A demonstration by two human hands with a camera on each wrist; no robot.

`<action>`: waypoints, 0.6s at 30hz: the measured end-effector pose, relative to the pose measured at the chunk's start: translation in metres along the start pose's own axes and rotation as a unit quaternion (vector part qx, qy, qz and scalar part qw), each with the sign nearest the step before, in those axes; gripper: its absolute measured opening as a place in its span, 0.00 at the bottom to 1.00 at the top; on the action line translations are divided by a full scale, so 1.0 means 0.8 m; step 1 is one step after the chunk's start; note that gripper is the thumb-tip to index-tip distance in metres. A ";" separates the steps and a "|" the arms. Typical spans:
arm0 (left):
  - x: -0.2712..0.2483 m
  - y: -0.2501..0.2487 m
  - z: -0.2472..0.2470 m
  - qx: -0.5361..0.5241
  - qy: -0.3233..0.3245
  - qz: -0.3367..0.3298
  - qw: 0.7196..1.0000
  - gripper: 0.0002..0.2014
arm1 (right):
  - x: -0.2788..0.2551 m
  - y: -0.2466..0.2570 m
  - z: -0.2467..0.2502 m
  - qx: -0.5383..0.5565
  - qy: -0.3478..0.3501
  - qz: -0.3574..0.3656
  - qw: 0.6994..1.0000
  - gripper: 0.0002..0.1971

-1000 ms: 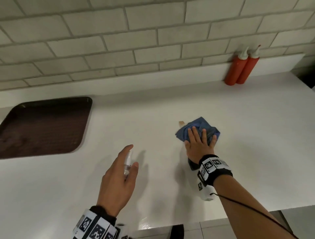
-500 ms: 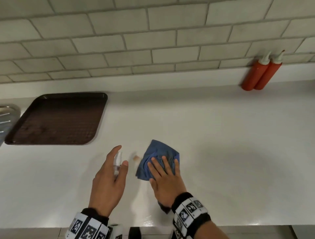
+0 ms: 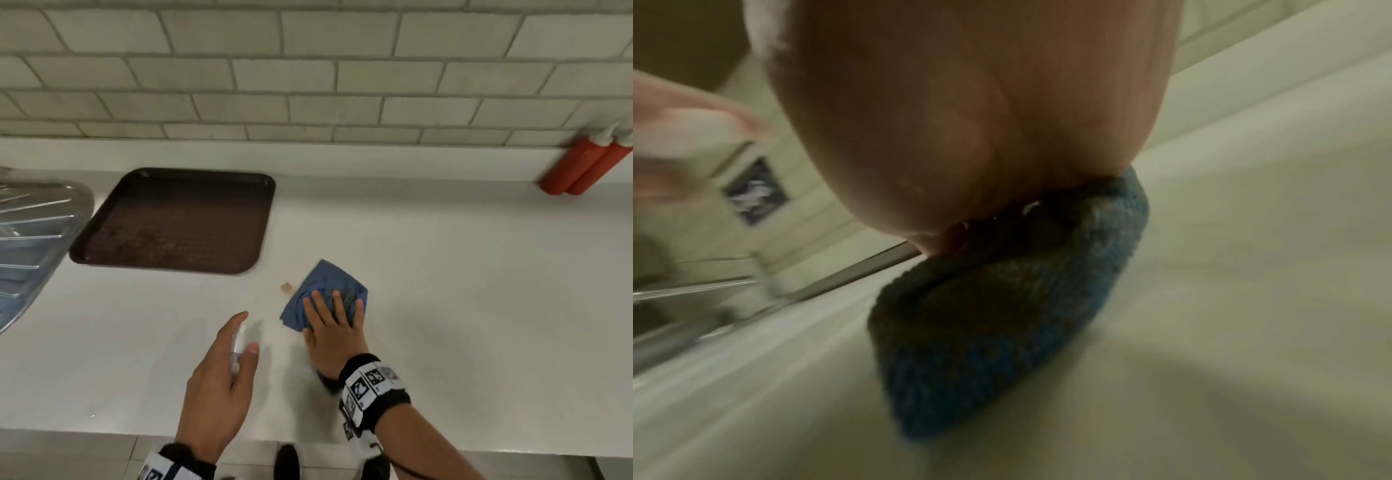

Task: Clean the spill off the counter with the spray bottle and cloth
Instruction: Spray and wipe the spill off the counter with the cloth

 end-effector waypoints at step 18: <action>0.014 0.062 0.053 0.016 0.039 -0.024 0.999 0.23 | -0.015 0.087 -0.016 -0.021 -0.002 -0.024 0.999 0.36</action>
Point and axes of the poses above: each hand's wrist, its own x-axis towards the middle knuckle, its own z-axis out of the back of the hand, y = z × x, the point moved 5 cm from there along x, towards the middle knuckle, and after that the axes turned 15 degrees about -z, right-handed, at the moved point
